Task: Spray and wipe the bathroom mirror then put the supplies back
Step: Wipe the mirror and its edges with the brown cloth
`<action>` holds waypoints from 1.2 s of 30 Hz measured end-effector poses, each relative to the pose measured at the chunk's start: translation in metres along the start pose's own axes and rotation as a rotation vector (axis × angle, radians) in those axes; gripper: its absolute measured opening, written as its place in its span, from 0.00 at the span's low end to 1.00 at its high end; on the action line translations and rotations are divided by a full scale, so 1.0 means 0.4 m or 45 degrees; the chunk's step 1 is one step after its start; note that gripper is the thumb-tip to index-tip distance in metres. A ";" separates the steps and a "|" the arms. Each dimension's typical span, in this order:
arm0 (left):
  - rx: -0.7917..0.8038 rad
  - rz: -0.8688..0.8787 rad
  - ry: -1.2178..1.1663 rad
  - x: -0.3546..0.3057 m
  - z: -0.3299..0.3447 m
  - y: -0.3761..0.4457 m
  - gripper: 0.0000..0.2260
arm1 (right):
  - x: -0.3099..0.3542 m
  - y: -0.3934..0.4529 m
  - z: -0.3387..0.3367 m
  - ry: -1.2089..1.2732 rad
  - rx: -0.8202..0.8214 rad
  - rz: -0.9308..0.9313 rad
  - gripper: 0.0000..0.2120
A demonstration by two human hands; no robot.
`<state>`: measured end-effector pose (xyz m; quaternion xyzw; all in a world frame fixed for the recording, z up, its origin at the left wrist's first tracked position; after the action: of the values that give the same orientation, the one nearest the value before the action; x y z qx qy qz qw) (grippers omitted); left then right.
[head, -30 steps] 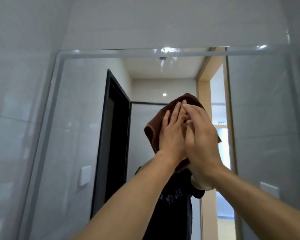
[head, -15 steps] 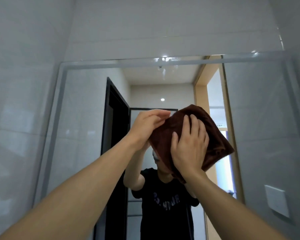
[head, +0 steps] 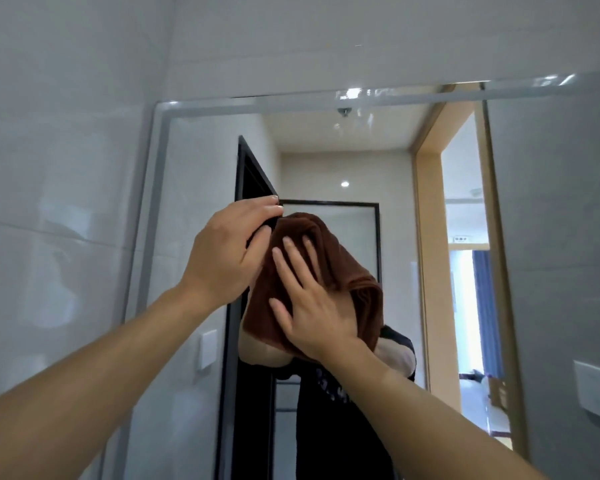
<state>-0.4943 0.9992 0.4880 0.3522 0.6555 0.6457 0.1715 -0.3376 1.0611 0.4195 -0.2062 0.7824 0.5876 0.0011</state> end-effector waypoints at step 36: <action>0.497 -0.284 0.861 0.187 -0.165 -0.504 0.26 | 0.276 -0.174 0.218 -0.197 0.327 -0.832 0.39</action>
<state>-0.6392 1.0189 0.3174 0.0728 0.8194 0.5659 -0.0549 -0.4370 1.0902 0.3015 -0.3984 0.7403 0.4671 0.2741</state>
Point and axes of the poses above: each hand's wrist, its own y-axis towards the middle knuckle, its own z-axis out of the palm, x = y × z, the point moved 2 cm from there along y, towards the middle knuckle, and after that the axes turned 2 degrees about z, right-handed, at the moved point
